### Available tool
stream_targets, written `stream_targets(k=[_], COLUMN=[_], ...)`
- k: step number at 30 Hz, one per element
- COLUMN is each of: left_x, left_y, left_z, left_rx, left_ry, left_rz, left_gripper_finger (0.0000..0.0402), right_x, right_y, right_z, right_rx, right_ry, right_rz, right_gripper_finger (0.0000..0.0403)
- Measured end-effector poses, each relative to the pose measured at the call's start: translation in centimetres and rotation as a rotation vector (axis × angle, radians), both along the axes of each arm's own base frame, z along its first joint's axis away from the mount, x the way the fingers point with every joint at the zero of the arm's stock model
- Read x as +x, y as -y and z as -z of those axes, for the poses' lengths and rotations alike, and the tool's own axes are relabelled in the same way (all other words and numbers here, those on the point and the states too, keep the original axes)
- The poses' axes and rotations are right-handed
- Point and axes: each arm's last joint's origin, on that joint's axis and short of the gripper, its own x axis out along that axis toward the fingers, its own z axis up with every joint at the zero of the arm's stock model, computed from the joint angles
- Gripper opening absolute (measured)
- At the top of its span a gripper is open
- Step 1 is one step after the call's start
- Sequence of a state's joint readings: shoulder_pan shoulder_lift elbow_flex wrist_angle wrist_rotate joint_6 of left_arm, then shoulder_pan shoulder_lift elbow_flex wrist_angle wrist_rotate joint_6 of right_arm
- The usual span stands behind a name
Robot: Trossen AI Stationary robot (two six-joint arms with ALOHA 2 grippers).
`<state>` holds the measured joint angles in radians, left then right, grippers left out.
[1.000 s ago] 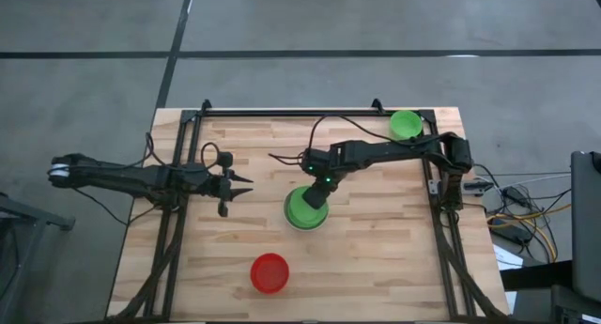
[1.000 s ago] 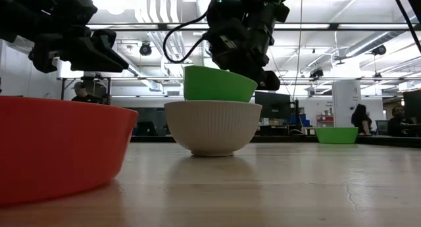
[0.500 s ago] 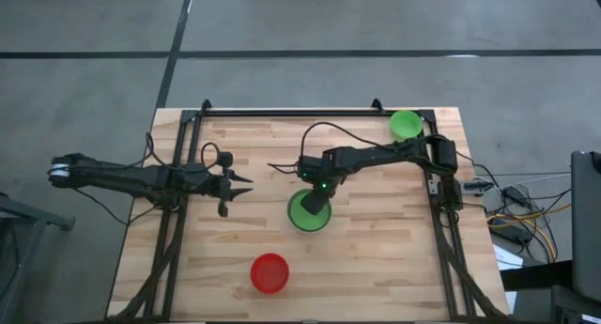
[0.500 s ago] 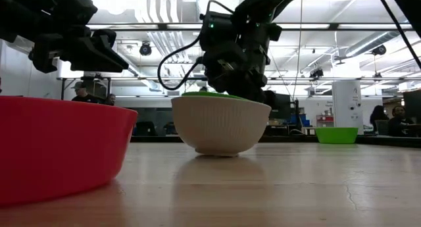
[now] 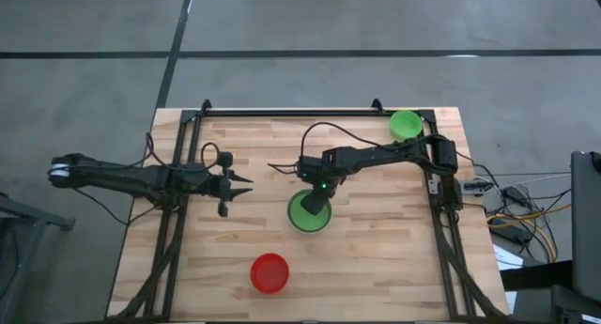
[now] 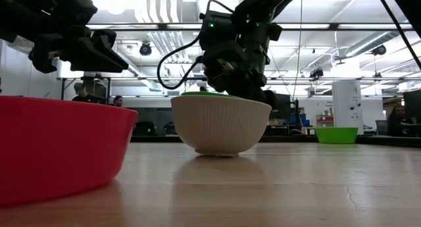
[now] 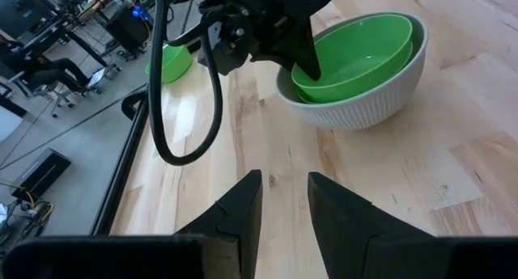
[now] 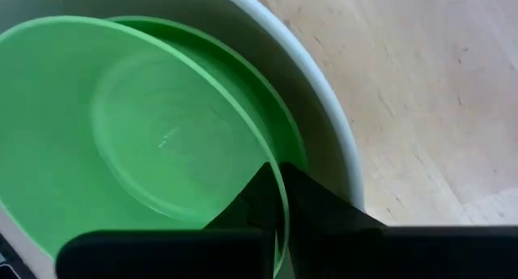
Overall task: Nest bowls inside each other
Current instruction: Stack the bottom green bowl on top of the left green bowl
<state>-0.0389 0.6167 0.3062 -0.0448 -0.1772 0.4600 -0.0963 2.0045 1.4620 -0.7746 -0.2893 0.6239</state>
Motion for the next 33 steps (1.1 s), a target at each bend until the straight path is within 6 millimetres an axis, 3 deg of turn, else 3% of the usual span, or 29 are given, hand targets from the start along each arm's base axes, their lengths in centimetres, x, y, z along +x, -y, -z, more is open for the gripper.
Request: stream_targets(k=[5, 17, 33], left_x=[0.0, 0.0, 0.0], left_y=[0.0, 0.0, 0.0], left_z=[0.0, 0.0, 0.0], left_rx=[0.0, 0.0, 0.0], left_ry=[0.0, 0.0, -0.001], left_rz=[0.0, 0.0, 0.0], left_gripper_finger=[0.0108, 0.0108, 0.0108], right_x=[0.0, -0.2, -1.1], right_y=[0.0, 0.0, 0.4], right_z=[0.0, -1.1, -4.3], right_rx=[0.001, 0.007, -0.031], right_ry=[0.0, 0.028, 0.105], right_rz=[0.001, 0.011, 0.04], right_gripper_finger=[0.0014, 0.01, 0.0109])
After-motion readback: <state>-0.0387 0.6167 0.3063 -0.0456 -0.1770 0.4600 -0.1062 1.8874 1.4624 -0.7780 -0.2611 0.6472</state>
